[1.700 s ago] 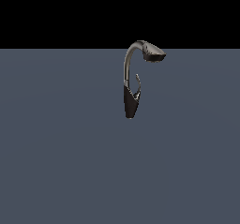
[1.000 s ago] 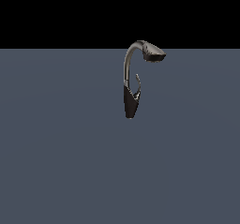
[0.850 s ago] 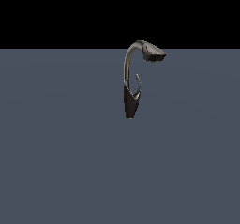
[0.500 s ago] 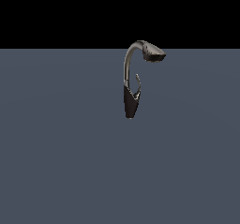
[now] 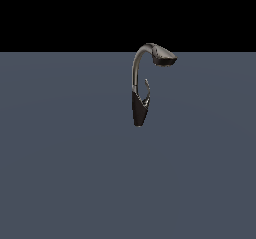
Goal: Turn on the faucet by rotating a designated handle.
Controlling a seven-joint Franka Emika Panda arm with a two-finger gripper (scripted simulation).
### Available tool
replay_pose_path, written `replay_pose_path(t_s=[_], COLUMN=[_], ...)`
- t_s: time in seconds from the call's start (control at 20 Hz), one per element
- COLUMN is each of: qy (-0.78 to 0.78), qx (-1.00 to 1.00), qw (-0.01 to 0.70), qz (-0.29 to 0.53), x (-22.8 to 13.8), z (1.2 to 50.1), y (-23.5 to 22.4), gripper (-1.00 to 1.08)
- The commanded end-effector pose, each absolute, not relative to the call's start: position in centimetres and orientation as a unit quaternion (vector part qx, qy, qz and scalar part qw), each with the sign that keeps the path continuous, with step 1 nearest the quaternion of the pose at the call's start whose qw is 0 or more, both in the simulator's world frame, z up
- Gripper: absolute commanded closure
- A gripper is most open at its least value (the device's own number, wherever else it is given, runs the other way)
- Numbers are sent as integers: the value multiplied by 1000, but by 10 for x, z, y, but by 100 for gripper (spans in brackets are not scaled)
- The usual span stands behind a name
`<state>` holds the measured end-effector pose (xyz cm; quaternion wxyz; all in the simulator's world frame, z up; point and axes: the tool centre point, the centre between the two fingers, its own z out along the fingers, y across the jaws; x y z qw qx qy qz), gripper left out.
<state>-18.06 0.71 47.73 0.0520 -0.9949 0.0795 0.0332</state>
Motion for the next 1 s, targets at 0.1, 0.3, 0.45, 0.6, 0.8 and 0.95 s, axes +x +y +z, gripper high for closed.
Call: replay_pose_path(t_s=[0.1,0.3,0.45,0.6,0.8,0.95], qy=[124,163,193,223,262,292], qx=[-988,-979,-971,-962,-947,-934], qw=[75,95,108,122,139,151], qz=[55,75,90,105,126,142], x=[-151,-123,-103,-83,-56,-37], z=[468,458,448,437,419,404], y=[7,6,5,2,-2,-5], gripper=[108,108,108,108,108,108])
